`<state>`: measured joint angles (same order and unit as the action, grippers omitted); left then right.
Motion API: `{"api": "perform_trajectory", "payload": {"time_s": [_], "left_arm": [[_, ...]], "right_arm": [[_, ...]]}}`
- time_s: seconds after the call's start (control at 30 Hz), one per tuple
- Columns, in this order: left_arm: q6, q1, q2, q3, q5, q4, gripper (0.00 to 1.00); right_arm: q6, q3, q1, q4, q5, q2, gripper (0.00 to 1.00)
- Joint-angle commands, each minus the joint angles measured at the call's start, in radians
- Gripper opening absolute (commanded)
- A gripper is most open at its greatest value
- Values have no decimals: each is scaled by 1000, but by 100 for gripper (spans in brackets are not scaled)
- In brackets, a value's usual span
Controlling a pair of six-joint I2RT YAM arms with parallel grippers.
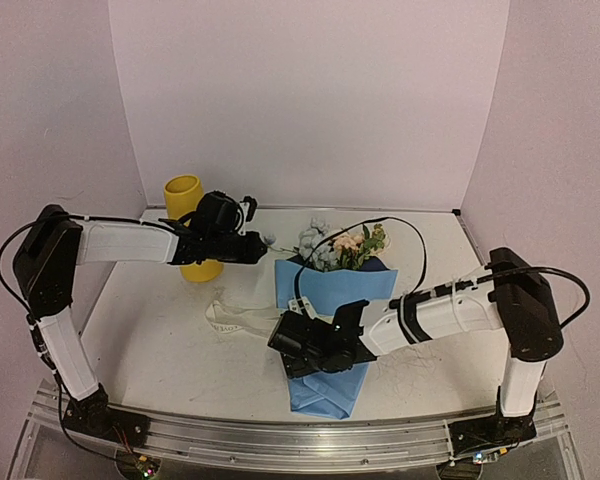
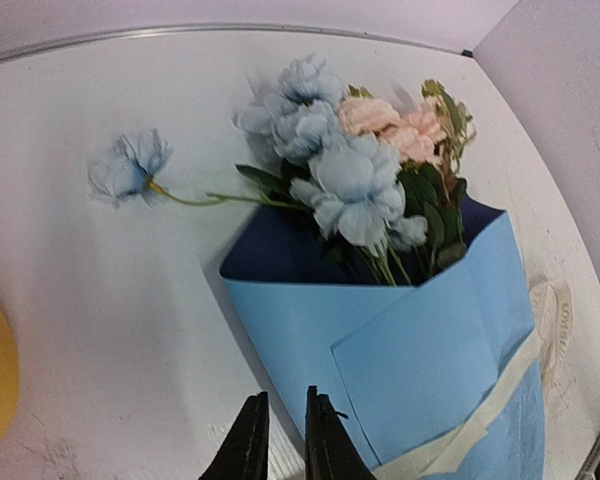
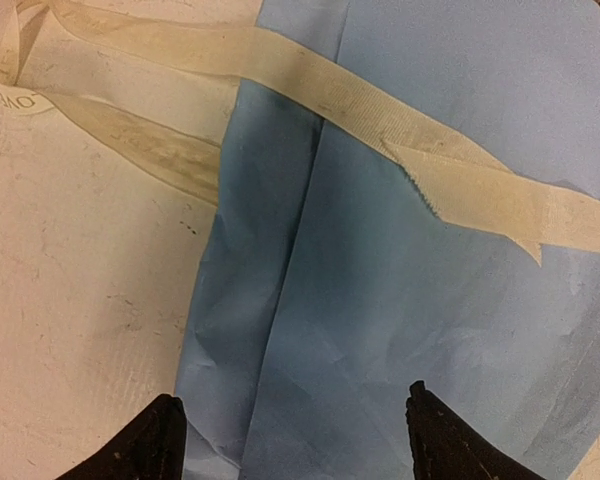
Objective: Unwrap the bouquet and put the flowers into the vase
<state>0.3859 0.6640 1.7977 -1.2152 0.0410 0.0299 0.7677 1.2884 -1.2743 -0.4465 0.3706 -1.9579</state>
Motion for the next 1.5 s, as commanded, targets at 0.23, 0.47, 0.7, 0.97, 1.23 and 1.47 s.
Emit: {"api": "perform_trajectory", "payload": {"time_s": [0.23,0.47,0.7,0.97,1.23,1.47], "left_arm": [[55,30,-214,189,29,24,16],[77,43,-267,249,26,28,18],[84,51,-269,268,23,32,18],[94,102,-253,262,40,34,18],[67,195,-246,245,21,33,26],[55,262,-180,193,40,31,28]], "right_arm": [[58,41,-45,-156,94,-61,74],[123,73,-50,-250,175,-9,56],[186,71,-50,-337,226,44,21],[246,15,-50,-362,246,169,2],[357,-128,-50,-373,215,307,8],[450,-263,-50,-372,170,425,14]]}}
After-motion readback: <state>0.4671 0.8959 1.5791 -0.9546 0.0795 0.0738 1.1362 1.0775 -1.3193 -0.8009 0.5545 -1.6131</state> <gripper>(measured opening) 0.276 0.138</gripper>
